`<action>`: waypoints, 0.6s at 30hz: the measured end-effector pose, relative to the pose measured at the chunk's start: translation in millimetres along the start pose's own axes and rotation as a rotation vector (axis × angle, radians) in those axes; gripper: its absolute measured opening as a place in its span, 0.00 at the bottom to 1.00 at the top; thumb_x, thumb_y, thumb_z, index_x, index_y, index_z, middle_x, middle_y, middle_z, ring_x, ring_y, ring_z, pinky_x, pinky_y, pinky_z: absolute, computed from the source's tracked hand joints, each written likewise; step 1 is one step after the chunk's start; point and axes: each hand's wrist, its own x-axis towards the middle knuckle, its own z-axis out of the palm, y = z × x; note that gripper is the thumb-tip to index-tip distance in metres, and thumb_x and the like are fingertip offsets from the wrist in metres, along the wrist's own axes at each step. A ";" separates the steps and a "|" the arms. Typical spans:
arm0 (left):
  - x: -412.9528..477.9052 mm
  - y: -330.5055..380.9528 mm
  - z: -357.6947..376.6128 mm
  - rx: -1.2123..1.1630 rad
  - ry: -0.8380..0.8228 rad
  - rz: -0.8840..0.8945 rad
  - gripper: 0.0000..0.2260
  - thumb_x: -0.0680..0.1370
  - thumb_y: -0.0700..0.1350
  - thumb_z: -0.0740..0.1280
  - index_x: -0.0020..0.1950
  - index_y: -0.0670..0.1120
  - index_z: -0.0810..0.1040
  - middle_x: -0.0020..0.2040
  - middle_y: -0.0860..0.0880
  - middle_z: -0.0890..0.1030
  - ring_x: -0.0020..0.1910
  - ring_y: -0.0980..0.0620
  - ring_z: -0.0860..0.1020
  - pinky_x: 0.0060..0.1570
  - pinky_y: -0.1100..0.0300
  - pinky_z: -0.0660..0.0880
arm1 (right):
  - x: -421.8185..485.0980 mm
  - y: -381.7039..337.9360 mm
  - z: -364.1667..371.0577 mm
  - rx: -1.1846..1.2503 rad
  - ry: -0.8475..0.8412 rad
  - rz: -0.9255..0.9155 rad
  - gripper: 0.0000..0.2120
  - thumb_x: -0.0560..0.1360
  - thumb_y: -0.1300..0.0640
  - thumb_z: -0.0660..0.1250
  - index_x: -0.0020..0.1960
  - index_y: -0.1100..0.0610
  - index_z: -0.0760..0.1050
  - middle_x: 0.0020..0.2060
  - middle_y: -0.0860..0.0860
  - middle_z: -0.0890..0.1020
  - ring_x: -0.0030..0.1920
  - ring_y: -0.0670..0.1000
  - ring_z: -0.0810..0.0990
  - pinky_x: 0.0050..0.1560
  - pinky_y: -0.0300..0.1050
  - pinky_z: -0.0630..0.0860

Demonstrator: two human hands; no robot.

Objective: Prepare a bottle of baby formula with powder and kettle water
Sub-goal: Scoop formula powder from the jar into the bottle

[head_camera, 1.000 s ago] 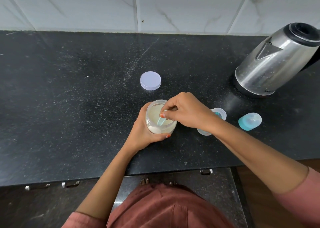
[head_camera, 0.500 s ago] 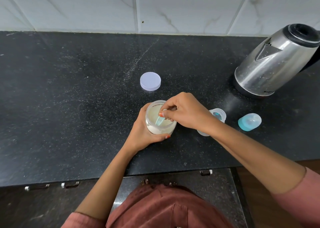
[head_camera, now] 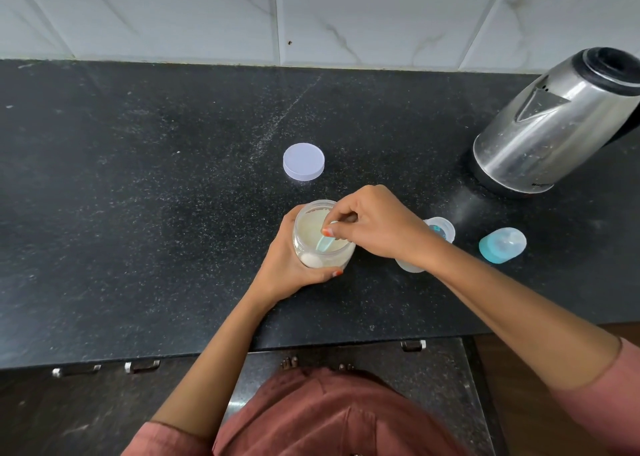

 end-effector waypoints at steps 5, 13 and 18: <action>-0.1 -2.9 -0.2 -0.001 0.000 0.007 0.38 0.55 0.55 0.75 0.61 0.62 0.62 0.61 0.59 0.71 0.59 0.65 0.71 0.55 0.73 0.68 | -0.1 1.9 -1.9 -0.001 -0.021 0.001 0.07 0.72 0.61 0.68 0.48 0.60 0.82 0.40 0.49 0.83 0.34 0.36 0.73 0.35 0.23 0.67; 0.6 -5.0 -0.2 0.010 0.007 0.011 0.38 0.55 0.55 0.76 0.61 0.61 0.62 0.60 0.59 0.71 0.60 0.65 0.71 0.54 0.74 0.67 | -0.6 15.0 0.7 0.202 0.065 0.135 0.04 0.72 0.61 0.68 0.45 0.60 0.81 0.29 0.45 0.78 0.26 0.37 0.76 0.34 0.28 0.72; 1.3 -5.3 0.0 0.015 0.006 0.030 0.38 0.55 0.55 0.76 0.60 0.61 0.62 0.61 0.59 0.71 0.60 0.65 0.70 0.54 0.74 0.66 | -4.9 27.3 -0.4 0.394 0.130 0.269 0.04 0.73 0.62 0.68 0.45 0.59 0.81 0.34 0.50 0.81 0.34 0.44 0.78 0.39 0.33 0.76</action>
